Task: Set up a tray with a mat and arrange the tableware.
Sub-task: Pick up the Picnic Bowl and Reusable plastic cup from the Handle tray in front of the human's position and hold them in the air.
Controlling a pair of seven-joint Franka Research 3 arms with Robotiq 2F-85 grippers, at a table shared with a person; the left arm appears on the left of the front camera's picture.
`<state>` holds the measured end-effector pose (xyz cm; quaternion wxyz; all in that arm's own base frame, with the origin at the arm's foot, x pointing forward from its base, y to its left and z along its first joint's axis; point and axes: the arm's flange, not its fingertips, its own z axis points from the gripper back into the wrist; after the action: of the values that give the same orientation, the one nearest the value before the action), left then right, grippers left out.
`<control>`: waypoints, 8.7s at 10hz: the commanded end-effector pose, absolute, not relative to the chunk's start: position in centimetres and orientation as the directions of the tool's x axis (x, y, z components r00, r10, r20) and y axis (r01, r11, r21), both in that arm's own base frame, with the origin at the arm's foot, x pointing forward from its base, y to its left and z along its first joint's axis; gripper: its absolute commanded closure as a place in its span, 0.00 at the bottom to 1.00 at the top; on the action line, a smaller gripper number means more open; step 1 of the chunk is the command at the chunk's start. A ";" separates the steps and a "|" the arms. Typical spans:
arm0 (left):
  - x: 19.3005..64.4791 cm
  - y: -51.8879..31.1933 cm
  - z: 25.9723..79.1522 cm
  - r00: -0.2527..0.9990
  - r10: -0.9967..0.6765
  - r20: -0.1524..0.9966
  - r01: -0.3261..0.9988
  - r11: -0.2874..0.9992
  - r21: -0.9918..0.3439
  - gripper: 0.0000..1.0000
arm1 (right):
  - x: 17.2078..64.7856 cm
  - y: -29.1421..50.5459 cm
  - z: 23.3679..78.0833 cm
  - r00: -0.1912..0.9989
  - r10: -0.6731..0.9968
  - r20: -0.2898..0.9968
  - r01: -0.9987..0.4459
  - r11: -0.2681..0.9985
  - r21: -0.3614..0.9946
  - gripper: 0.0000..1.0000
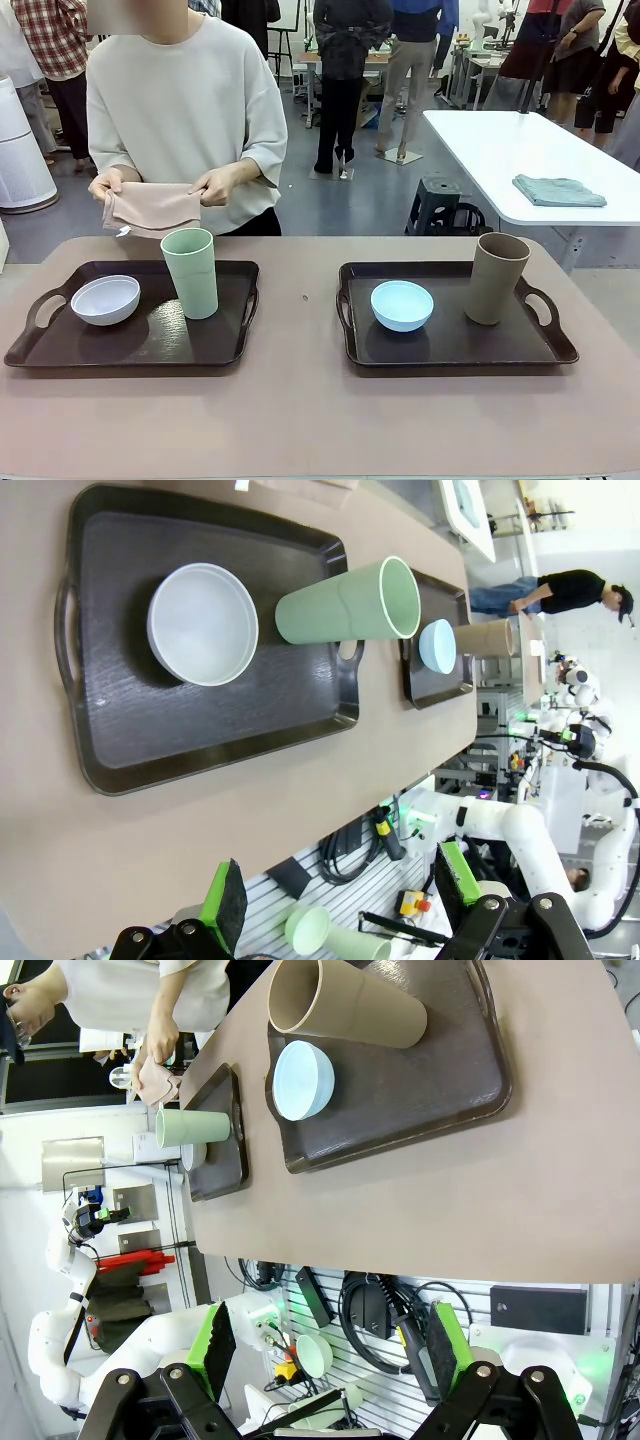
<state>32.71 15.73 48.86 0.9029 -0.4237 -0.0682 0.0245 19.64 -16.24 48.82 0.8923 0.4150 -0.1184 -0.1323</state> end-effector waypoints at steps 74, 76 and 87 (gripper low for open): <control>48.4 2.7 36.1 0.990 -0.132 0.058 0.139 0.980 -0.141 0.00 | 54.5 49.8 24.6 0.098 0.446 0.890 -0.982 -0.102 0.159 0.00; 49.0 3.4 35.9 0.992 -0.097 0.081 0.107 0.987 -0.121 0.00 | 54.6 50.2 24.7 0.093 0.447 0.890 -0.981 -0.113 0.159 0.00; 50.4 4.9 34.3 0.998 -0.026 0.051 0.030 0.997 -0.073 1.00 | 54.4 50.1 24.3 0.078 0.452 0.889 -0.979 -0.135 0.154 0.65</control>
<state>50.25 4.72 34.05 0.9983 -0.0490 -0.0233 -0.0223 54.18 49.85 24.39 0.5855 0.4382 -0.3057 0.6097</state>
